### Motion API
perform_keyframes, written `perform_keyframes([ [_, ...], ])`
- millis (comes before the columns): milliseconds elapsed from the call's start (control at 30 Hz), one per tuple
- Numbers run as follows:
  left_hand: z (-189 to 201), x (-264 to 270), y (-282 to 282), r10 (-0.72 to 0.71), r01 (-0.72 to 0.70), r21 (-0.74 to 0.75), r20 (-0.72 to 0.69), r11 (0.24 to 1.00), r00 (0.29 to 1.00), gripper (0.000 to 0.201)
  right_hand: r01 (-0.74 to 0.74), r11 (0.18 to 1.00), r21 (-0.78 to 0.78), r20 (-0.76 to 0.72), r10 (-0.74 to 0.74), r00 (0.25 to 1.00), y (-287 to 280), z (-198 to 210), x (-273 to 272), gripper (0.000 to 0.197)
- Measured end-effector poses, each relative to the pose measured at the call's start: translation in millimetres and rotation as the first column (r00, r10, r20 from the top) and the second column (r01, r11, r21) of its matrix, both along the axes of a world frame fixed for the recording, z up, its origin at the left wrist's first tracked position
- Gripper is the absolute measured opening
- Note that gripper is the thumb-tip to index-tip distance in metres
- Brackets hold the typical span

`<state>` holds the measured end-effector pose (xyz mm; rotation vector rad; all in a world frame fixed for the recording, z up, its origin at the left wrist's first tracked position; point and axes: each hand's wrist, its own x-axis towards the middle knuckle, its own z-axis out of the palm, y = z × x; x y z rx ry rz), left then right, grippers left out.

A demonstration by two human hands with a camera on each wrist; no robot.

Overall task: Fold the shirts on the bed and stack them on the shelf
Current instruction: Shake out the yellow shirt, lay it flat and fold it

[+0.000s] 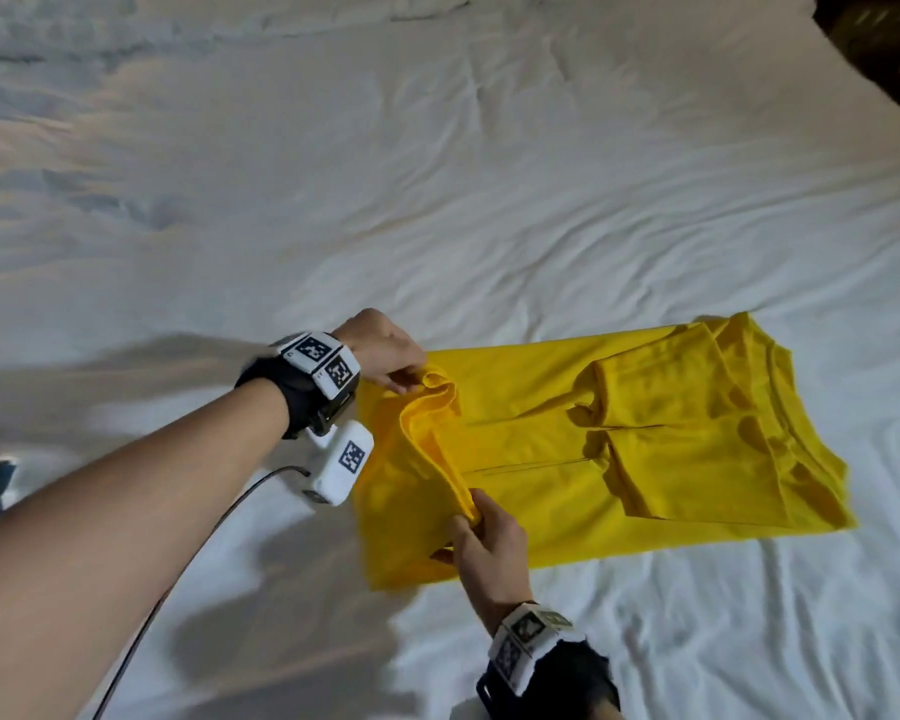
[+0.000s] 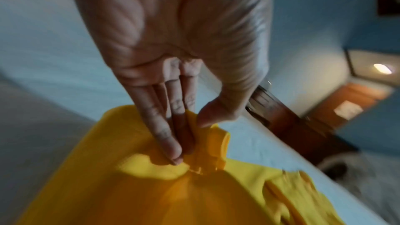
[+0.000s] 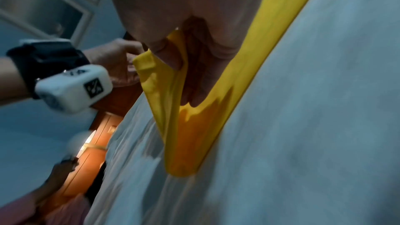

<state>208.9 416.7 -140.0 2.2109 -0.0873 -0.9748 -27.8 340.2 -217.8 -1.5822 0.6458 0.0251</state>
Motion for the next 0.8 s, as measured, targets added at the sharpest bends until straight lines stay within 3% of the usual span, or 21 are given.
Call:
perform_keyframes([
  [67, 1.3, -2.8, -28.1, -0.214, 0.187, 0.174, 0.149, 0.967, 0.966, 0.021, 0.073, 0.989, 0.130, -0.045, -0.068, 0.997, -28.3, 1.6, -6.3, 0.022],
  [133, 4.4, -5.7, -57.0, -0.308, 0.234, 0.270, 0.272, 0.934, 0.912, 0.024, 0.157, 0.964, 0.214, -0.076, -0.144, 0.987, -56.2, 4.5, -13.4, 0.028],
  [267, 9.4, -6.9, -124.5, -0.313, 0.266, 0.188, 0.294, 0.945, 0.903, 0.033, 0.268, 0.918, 0.291, -0.061, -0.262, 0.963, -114.5, 20.0, -30.8, 0.031],
  [367, 13.3, -7.2, -187.2, -0.331, 0.340, 0.001, 0.221, 0.941, 0.917, 0.044, 0.298, 0.907, 0.299, 0.025, -0.320, 0.947, -165.0, 36.3, -45.9, 0.029],
  [500, 14.3, -22.3, -278.8, -0.239, 0.281, -0.245, 0.187, 0.928, 0.953, 0.038, 0.504, 0.846, 0.175, 0.047, -0.518, 0.854, -238.1, 32.1, -69.7, 0.025],
  [567, 3.2, -30.7, -314.7, -0.177, 0.219, -0.292, 0.162, 0.931, 0.971, 0.040, 0.606, 0.791, 0.084, 0.008, -0.608, 0.794, -268.5, 19.3, -80.7, 0.019],
  [633, -16.4, -38.4, -339.5, -0.185, 0.221, -0.247, 0.161, 0.943, 0.970, 0.033, 0.616, 0.787, -0.036, -0.041, -0.617, 0.786, -290.9, 6.9, -86.6, 0.019],
  [733, -45.9, -46.0, -357.6, -0.290, 0.309, -0.056, 0.218, 0.950, 0.932, 0.016, 0.528, 0.830, -0.182, -0.097, -0.549, 0.830, -312.4, 1.3, -87.7, 0.016],
  [800, -53.0, -47.8, -363.3, -0.296, 0.303, 0.013, 0.269, 0.953, 0.917, 0.016, 0.477, 0.845, -0.242, -0.080, -0.508, 0.858, -320.3, 1.0, -82.4, 0.027],
])
